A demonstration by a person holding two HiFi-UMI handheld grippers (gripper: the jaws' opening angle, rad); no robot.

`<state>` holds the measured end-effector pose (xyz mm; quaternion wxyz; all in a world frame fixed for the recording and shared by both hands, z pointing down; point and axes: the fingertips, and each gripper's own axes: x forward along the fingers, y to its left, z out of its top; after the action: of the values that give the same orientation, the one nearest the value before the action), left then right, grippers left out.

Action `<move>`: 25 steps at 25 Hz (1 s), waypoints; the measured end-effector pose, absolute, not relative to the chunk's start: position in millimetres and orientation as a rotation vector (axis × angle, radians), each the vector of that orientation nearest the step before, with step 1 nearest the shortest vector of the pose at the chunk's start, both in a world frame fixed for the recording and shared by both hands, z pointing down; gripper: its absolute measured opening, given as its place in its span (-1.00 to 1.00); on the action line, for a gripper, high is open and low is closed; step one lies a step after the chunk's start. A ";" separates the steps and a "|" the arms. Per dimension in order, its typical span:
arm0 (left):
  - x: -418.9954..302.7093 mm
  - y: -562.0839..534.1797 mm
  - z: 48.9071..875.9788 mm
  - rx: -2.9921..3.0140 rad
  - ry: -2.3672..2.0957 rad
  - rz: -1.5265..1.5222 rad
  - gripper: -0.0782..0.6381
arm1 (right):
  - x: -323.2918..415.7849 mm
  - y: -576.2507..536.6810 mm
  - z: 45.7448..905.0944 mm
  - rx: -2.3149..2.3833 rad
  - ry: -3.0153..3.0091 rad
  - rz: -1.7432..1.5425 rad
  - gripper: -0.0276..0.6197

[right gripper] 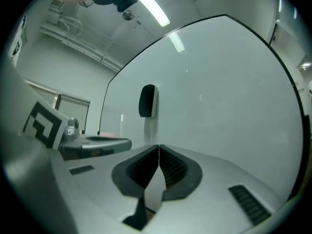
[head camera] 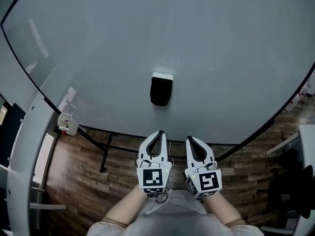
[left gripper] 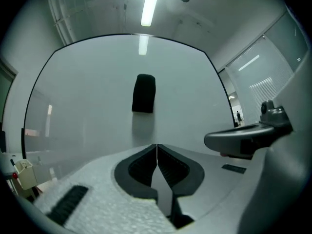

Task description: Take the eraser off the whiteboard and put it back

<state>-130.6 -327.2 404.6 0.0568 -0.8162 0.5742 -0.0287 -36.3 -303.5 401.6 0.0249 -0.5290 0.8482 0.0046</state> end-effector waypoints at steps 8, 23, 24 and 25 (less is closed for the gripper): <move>-132.2 -300.4 441.4 -2.598 1.764 -0.104 -0.73 | -42.3 -295.6 407.4 -1.623 2.597 0.014 -0.83; -134.4 -303.8 421.0 -2.559 1.703 -0.109 -0.73 | -58.7 -294.0 414.0 -1.586 2.703 0.039 -0.83; -133.7 -304.2 419.9 -2.567 1.703 -0.099 -0.73 | -58.5 -294.3 414.4 -1.584 2.704 0.047 -0.83; -132.9 -304.1 418.1 -2.575 1.703 -0.085 -0.73 | -58.5 -294.5 414.5 -1.581 2.705 0.053 -0.83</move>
<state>-132.9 -304.1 418.1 0.0268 -0.8335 0.5512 -0.0276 -58.5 -294.5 414.5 0.0042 -0.5044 0.8633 0.0169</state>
